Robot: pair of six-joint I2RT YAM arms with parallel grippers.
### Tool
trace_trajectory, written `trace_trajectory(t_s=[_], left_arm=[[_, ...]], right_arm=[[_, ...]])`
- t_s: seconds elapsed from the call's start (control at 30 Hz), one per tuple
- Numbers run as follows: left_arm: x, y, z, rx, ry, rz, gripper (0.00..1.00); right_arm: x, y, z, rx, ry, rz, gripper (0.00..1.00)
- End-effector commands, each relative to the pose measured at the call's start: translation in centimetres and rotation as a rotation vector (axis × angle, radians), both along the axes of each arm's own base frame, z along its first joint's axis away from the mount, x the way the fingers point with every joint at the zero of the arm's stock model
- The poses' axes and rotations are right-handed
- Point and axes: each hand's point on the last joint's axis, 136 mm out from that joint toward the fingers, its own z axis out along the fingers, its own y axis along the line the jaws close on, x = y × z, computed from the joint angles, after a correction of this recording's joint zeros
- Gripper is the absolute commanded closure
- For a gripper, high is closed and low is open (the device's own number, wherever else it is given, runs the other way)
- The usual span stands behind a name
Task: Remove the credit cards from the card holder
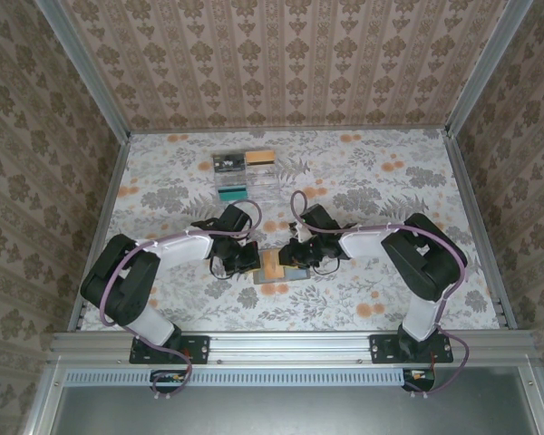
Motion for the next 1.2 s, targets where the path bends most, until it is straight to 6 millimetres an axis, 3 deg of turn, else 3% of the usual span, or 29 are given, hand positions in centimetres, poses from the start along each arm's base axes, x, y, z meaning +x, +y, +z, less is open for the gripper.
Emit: trace_trajectory(t_s=[0.0,0.17,0.43,0.7,0.97,1.0,1.1,1.17], left_arm=[[-1.2,1.2,-1.7,0.070,0.052,-0.014,1.00],[-1.3,1.3,-1.7,0.075,0.051,-0.016,1.00],[-1.4,1.6,-1.8,0.082,0.053,-0.018,1.00],[-0.8,1.3,-1.1,0.060,0.031,-0.019,1.00],[2.0,-0.4,3.4,-0.049,-0.111,0.016,1.00],[2.6,-0.6,4.4,-0.066,-0.143,0.030,0.97],[4.6,-0.5,7.2,-0.093,-0.249,0.086,0.77],[5.7,-0.7,9.1,-0.128,-0.334,0.109,0.73]], right_arm=[[-0.2,0.4,-0.6,-0.001,0.013,0.017,0.81],[-0.3,-0.3,-0.7,-0.029,0.003,0.009,1.00],[-0.1,-3.1,-0.4,-0.056,-0.008,-0.031,1.00],[0.2,-5.8,1.3,-0.045,-0.034,-0.067,1.00],[0.9,-6.8,5.0,-0.029,-0.115,-0.088,1.00],[1.1,-6.9,5.7,-0.024,-0.130,-0.095,1.00],[1.7,-7.2,7.6,-0.021,-0.183,-0.114,1.00],[2.0,-7.4,8.8,-0.021,-0.217,-0.122,1.00]])
